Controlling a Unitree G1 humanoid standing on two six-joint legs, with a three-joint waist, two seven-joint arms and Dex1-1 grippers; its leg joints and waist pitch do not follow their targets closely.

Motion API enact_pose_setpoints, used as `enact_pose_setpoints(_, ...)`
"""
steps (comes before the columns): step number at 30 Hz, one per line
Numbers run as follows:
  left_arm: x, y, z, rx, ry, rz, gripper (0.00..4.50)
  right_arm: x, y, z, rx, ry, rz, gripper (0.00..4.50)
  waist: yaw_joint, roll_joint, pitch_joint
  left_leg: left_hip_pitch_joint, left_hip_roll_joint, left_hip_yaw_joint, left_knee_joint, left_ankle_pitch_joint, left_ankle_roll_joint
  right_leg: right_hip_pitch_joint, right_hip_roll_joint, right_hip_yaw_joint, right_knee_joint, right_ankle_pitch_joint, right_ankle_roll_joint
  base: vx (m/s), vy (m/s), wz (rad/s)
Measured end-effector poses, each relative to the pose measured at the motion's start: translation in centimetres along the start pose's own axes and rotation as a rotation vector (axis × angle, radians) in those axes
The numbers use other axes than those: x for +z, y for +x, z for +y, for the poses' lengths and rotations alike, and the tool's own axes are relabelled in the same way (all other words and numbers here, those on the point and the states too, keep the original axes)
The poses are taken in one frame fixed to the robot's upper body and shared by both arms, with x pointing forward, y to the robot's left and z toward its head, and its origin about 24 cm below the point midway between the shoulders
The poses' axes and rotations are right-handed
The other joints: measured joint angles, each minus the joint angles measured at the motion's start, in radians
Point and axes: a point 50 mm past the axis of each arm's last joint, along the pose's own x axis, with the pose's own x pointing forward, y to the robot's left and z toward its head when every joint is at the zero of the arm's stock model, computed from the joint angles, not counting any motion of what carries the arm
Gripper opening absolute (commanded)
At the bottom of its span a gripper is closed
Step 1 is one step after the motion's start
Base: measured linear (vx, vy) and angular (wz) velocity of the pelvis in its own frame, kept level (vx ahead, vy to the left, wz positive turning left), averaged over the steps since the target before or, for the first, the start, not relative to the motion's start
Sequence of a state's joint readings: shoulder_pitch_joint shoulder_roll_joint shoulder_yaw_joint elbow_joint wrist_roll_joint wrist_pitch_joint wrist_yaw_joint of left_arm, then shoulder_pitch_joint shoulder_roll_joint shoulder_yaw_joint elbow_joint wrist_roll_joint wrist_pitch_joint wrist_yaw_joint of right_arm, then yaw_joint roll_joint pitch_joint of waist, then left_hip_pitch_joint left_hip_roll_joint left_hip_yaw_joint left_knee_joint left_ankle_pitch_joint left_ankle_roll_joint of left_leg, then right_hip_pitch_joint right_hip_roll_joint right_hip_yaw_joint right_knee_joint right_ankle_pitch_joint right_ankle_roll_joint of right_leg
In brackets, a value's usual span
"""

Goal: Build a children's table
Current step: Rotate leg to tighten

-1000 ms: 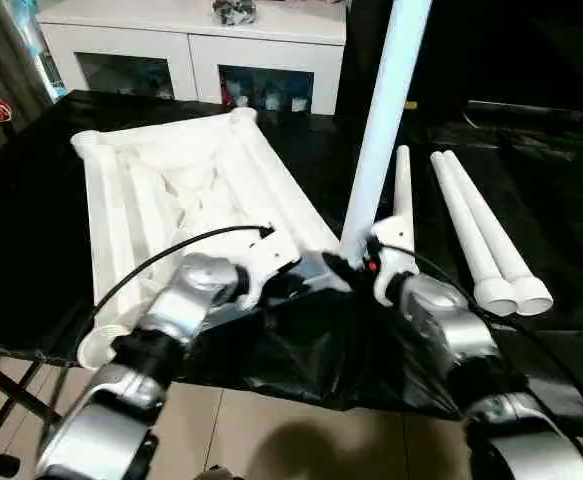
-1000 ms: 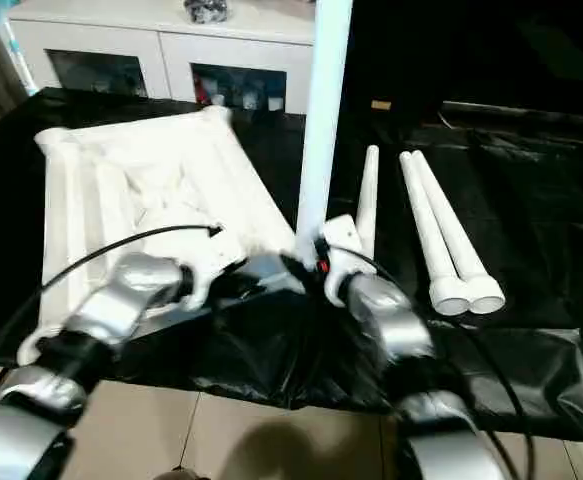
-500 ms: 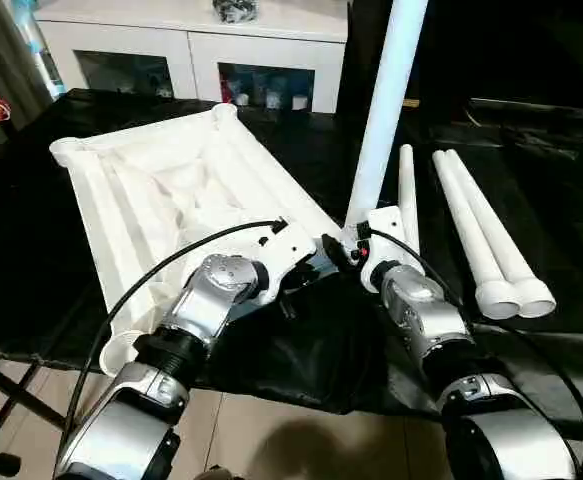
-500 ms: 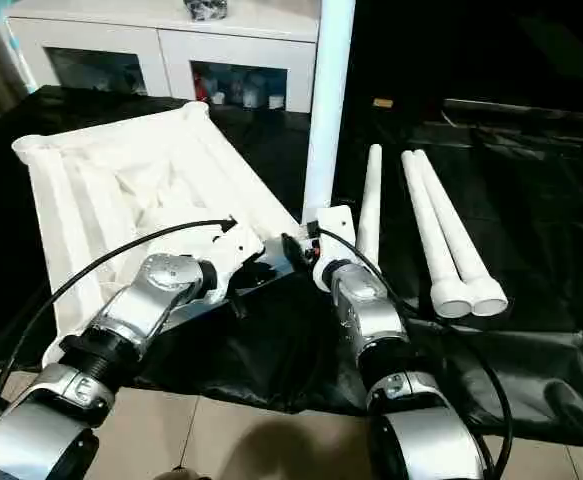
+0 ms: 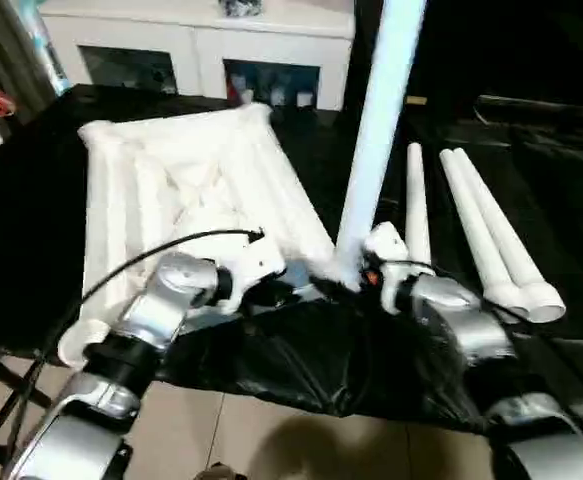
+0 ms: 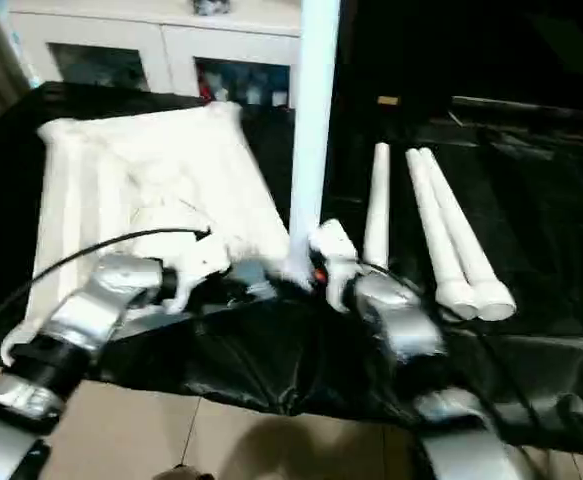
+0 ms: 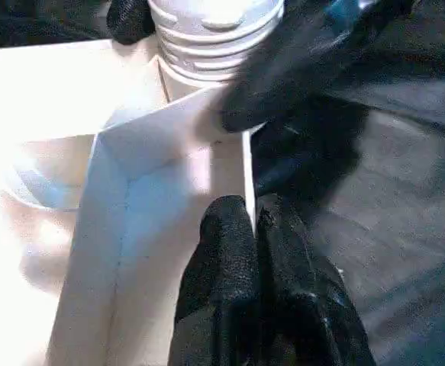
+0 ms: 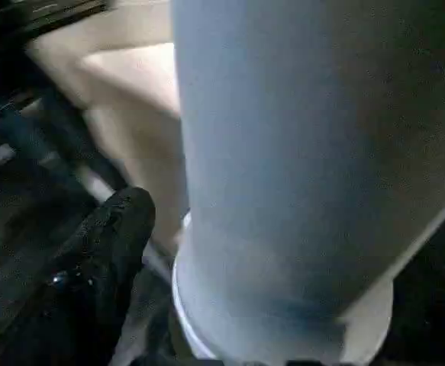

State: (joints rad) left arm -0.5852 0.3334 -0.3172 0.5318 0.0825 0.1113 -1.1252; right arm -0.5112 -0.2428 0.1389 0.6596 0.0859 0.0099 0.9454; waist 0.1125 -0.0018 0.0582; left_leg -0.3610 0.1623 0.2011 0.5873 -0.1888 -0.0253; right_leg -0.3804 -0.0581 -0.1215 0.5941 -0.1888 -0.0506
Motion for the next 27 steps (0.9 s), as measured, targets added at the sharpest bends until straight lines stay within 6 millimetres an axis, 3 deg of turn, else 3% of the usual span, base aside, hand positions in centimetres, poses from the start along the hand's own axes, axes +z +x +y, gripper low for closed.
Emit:
enact_pose_setpoints(6, -0.2, -0.7, -0.4, -0.097, 0.034, 0.005, 0.00, -0.2, -1.7, 1.1, 0.155, -0.041, 0.032, 4.07, 0.019, 0.000, 0.000, -0.001, 0.000, 0.000, 0.000, 0.000, 0.000, -0.001, 0.000, 0.000, 0.000, 0.000, 0.001, 0.000, 0.000, 0.00)
enact_pose_setpoints(9, -0.1, -0.7, -0.7, -0.136, 0.053, 0.011, 0.00, -0.3, -2.3, 1.5, 0.214, -0.031, 0.050, 3.75, 0.029, 0.000, 0.000, -0.001, 0.000, 0.000, 0.000, 0.000, 0.000, -0.001, 0.000, 0.000, 0.000, -0.001, 0.001, 0.000, 0.000, 0.00)
enact_pose_setpoints(21, -0.4, -1.2, -1.3, -0.214, 0.064, 0.015, 0.00, -0.3, -2.9, 2.6, 0.287, 0.010, 0.061, 2.87, 0.031, 0.001, -0.001, -0.001, 0.000, 0.000, 0.000, 0.000, 0.000, -0.001, 0.000, 0.000, 0.000, -0.001, 0.001, 0.000, 0.000, 0.00)
enact_pose_setpoints(27, -0.5, -1.3, -1.3, -0.203, 0.053, 0.017, 0.00, -0.4, -2.7, 2.6, 0.268, 0.023, 0.056, 2.79, 0.030, 0.001, -0.001, 0.001, 0.000, 0.000, 0.000, 0.000, 0.000, 0.000, 0.000, 0.000, 0.000, -0.001, 0.001, 0.000, 0.000, 0.00)
